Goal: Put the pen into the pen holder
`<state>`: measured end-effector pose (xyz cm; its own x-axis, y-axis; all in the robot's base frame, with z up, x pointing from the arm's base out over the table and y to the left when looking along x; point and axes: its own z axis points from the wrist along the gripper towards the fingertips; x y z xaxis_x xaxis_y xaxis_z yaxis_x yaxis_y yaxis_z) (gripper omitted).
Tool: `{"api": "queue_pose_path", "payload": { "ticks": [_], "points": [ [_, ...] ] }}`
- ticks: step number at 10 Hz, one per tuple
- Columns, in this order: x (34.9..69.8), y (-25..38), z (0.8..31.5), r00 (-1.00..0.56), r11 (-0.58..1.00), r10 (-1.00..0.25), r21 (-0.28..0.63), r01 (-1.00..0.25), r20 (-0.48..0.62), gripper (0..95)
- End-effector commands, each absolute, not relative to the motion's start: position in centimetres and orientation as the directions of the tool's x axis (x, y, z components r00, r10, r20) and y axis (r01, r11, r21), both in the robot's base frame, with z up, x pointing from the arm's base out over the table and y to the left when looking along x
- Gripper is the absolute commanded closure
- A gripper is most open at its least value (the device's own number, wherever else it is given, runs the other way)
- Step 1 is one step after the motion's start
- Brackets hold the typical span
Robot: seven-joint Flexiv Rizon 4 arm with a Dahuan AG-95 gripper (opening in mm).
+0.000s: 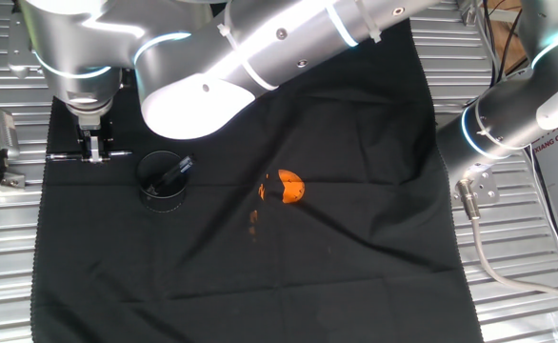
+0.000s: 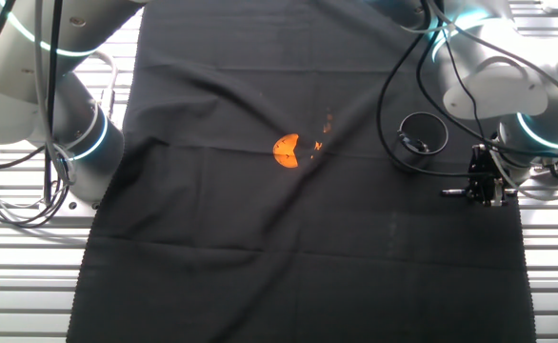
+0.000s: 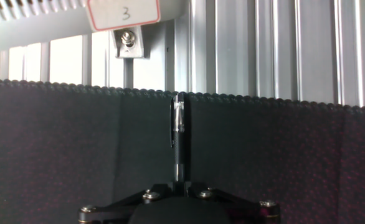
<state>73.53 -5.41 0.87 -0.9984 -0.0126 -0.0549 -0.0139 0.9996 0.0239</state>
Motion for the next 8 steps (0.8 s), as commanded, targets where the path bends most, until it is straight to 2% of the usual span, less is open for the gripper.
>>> {"api": "queue_pose_path", "payload": {
  "ticks": [1,8],
  "points": [
    [73.57,-5.41,0.85,-0.999,1.0,-0.013,0.021,-0.014,-0.044,95.0],
    [74.2,-4.82,1.77,-0.999,1.0,-0.007,0.019,-0.008,-0.044,95.0]
  ]
}}
